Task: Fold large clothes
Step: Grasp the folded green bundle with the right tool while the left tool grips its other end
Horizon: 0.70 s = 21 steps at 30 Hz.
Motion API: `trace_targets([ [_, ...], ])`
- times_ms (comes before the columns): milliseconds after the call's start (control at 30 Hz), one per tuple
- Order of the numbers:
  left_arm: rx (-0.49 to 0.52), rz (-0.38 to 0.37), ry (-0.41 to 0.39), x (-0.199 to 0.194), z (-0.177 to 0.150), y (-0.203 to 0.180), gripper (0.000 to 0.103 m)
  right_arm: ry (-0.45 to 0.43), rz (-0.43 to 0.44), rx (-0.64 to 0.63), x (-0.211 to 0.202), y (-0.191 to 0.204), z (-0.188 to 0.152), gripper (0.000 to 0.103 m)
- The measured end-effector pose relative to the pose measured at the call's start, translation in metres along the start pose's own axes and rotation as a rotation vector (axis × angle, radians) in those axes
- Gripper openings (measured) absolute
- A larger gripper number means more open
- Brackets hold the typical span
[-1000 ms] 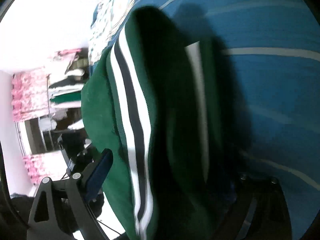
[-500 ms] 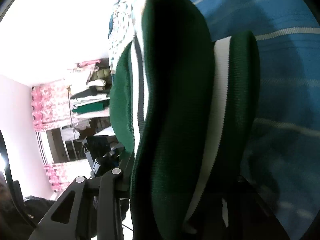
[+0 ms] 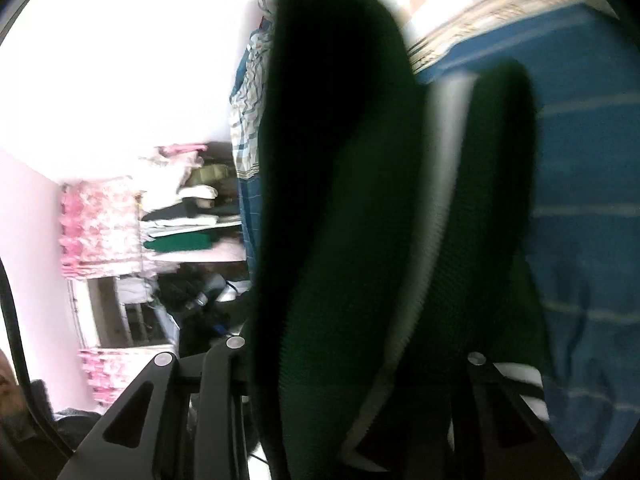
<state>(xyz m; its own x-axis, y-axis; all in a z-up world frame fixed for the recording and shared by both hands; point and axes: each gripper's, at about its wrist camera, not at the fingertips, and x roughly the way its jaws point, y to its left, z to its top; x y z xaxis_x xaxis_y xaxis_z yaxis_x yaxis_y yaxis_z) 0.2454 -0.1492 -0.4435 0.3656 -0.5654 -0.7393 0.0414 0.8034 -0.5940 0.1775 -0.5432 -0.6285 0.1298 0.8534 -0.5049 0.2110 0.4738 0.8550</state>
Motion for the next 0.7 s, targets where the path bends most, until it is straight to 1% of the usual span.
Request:
trace_targets([
  [33,0.037,0.075,0.010,0.002,0.008,0.007,0.083,0.019,-0.087,-0.016,0.002,-0.002,0.005,0.037],
  [67,0.056,0.111,0.014,0.002,0.011,0.014,0.083,0.043,-0.158,-0.010,0.012,-0.005,0.010,0.042],
  [100,0.070,0.147,0.023,0.004,0.013,0.025,0.083,0.055,-0.200,0.023,0.019,-0.013,0.013,0.045],
  [133,0.068,0.154,0.045,0.008,0.012,0.035,0.083,0.058,-0.229,0.064,0.024,-0.024,0.015,0.050],
  [167,0.045,0.137,0.080,0.015,0.008,0.045,0.083,0.061,-0.269,0.080,0.026,-0.034,0.014,0.061],
  [200,0.013,0.124,0.117,0.022,0.004,0.056,0.083,0.052,-0.321,0.088,0.025,-0.044,0.012,0.069],
  [233,-0.007,0.117,0.141,0.027,0.000,0.063,0.084,0.037,-0.359,0.094,0.024,-0.051,0.010,0.080],
  [267,-0.019,0.086,0.171,0.036,-0.011,0.070,0.084,0.028,-0.375,0.100,0.022,-0.058,0.009,0.082],
  [300,-0.022,0.067,0.187,0.042,-0.019,0.072,0.084,0.021,-0.370,0.113,0.022,-0.062,0.005,0.083],
  [333,-0.031,0.042,0.197,0.045,-0.025,0.074,0.084,0.013,-0.355,0.133,0.021,-0.070,0.002,0.089],
  [367,-0.058,-0.006,0.198,0.049,-0.033,0.077,0.085,0.001,-0.334,0.146,0.021,-0.077,0.000,0.090],
  [400,-0.084,-0.036,0.193,0.048,-0.038,0.075,0.085,-0.005,-0.303,0.151,0.023,-0.079,-0.002,0.091],
  [433,-0.126,-0.080,0.185,0.048,-0.041,0.077,0.085,-0.010,-0.274,0.147,0.025,-0.083,-0.004,0.091],
  [467,-0.160,-0.109,0.175,0.049,-0.043,0.077,0.085,-0.010,-0.249,0.145,0.028,-0.087,-0.005,0.091],
  [500,-0.179,-0.107,0.168,0.049,-0.044,0.076,0.085,-0.012,-0.220,0.149,0.030,-0.091,-0.005,0.091],
  [533,-0.187,-0.067,0.155,0.049,-0.046,0.074,0.086,-0.013,-0.197,0.150,0.030,-0.096,-0.005,0.091],
  [567,-0.175,-0.031,0.137,0.047,-0.047,0.068,0.086,-0.020,-0.222,0.142,0.030,-0.093,-0.006,0.091],
  [600,-0.153,0.008,0.123,0.045,-0.046,0.063,0.086,-0.038,-0.279,0.124,0.029,-0.083,-0.006,0.091],
  [633,-0.118,0.074,0.114,0.043,-0.045,0.055,0.087,-0.062,-0.359,0.070,0.026,-0.062,-0.009,0.091],
  [700,-0.077,0.141,0.096,0.041,-0.045,0.045,0.087,-0.112,-0.508,-0.011,0.020,-0.020,-0.014,0.090],
])
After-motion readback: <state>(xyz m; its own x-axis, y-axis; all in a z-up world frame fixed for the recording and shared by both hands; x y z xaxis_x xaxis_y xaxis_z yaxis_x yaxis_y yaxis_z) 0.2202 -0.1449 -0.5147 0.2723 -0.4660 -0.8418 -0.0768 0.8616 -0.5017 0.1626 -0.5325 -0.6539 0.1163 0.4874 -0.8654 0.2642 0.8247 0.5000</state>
